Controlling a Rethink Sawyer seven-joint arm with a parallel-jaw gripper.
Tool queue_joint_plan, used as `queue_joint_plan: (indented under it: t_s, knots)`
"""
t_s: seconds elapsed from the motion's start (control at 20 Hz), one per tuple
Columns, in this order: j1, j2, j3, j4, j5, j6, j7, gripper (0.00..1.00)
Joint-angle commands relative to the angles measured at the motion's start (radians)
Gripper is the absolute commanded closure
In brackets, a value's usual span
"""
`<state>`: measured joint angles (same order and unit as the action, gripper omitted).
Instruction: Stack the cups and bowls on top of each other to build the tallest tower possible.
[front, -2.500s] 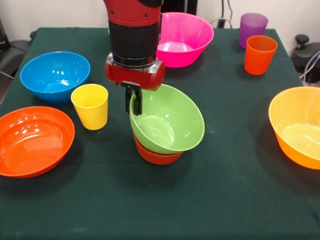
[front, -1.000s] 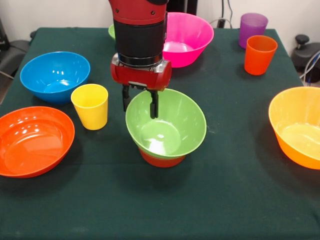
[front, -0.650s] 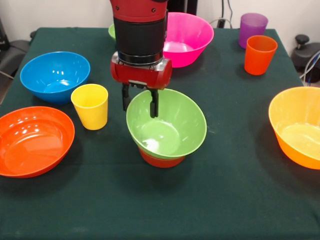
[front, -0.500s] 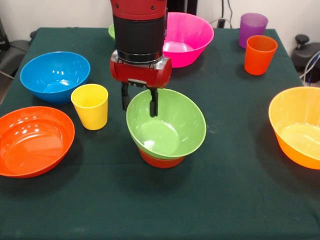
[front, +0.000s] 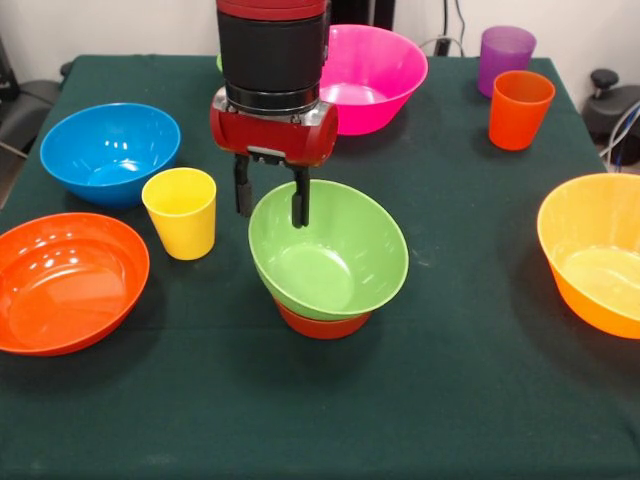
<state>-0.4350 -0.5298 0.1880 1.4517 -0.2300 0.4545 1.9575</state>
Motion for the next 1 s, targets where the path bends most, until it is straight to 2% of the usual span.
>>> queue_joint_plan:
  t_s: [0.05,0.3,0.8,1.0]
  knots:
    - [0.001,0.024,0.096,0.032,-0.017,0.05,-0.043,0.0]
    - [-0.002,0.019,0.099,0.027,-0.017,0.074,-0.06,0.0]
    - [-0.01,-0.03,0.107,0.125,-0.019,0.042,-0.042,0.0]
    - [-0.007,-0.032,0.109,0.106,-0.008,0.066,-0.042,0.0]
